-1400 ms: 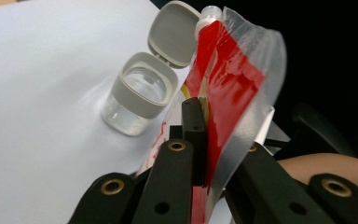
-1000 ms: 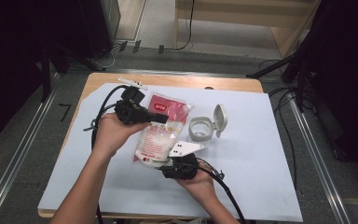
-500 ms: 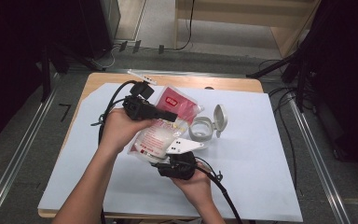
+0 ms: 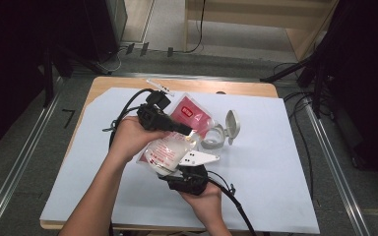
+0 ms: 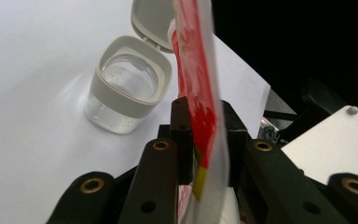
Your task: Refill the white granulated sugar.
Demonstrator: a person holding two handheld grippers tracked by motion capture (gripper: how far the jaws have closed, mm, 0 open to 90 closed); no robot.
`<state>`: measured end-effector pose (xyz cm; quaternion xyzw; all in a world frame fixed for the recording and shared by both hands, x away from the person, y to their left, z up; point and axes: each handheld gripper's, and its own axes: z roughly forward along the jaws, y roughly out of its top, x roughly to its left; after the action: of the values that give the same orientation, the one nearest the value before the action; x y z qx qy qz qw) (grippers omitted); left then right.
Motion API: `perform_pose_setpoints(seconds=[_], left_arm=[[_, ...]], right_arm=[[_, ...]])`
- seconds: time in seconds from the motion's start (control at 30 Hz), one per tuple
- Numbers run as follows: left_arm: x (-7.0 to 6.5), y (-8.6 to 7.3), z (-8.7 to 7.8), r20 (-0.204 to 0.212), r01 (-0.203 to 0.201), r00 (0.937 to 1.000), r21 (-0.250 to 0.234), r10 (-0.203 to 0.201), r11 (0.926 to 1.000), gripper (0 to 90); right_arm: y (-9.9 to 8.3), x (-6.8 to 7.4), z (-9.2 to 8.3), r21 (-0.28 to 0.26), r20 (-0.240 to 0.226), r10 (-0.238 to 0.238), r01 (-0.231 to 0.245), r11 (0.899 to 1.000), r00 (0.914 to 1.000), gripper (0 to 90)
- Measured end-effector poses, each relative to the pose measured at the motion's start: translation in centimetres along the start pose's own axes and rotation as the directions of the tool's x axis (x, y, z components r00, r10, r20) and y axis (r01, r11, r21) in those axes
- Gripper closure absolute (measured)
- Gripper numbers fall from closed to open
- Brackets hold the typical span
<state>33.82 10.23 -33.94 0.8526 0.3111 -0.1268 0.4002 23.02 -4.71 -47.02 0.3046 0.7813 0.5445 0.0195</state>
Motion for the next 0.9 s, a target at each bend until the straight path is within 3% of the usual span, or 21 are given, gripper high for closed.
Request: perform_pose_setpoints(seconds=[0.17,0.23,0.4,0.47,0.77,0.9], left_arm=[[-0.2,-0.2,0.3,-0.02,-0.023,0.9995,0.022,0.024,0.9995,78.5],[-0.2,-0.2,0.3,-0.028,-0.019,0.9994,0.02,0.02,0.9996,78.0],[-0.3,-0.3,-0.1,-0.049,-0.046,0.9977,0.026,0.047,0.9986,74.9],[-0.3,-0.5,-0.2,-0.054,-0.074,0.9957,0.016,0.075,0.9971,75.2],[0.0,-0.7,-0.2,-0.037,-0.055,0.9978,-0.025,0.054,0.9982,78.0],[0.3,-0.5,-0.3,-0.018,0.026,0.9995,0.001,-0.026,0.9997,84.4]], right_arm=[[-0.1,-0.1,-0.2,-0.014,-0.021,0.035,-0.036,0.999,0.9991,59.6],[0.0,-0.3,-0.4,-0.024,-0.035,0.069,-0.07,0.997,0.997,59.6],[0.1,-0.6,-0.7,-0.037,-0.041,0.099,-0.101,0.994,0.9942,59.6],[0.0,-0.7,-0.7,-0.042,-0.049,0.106,-0.108,0.993,0.9932,59.8],[0.2,-0.6,-1.1,-0.041,-0.018,0.072,-0.073,0.996,0.9972,59.9],[0.3,-0.4,-1.0,-0.02,0.033,0.033,-0.032,0.999,0.9989,58.8]])
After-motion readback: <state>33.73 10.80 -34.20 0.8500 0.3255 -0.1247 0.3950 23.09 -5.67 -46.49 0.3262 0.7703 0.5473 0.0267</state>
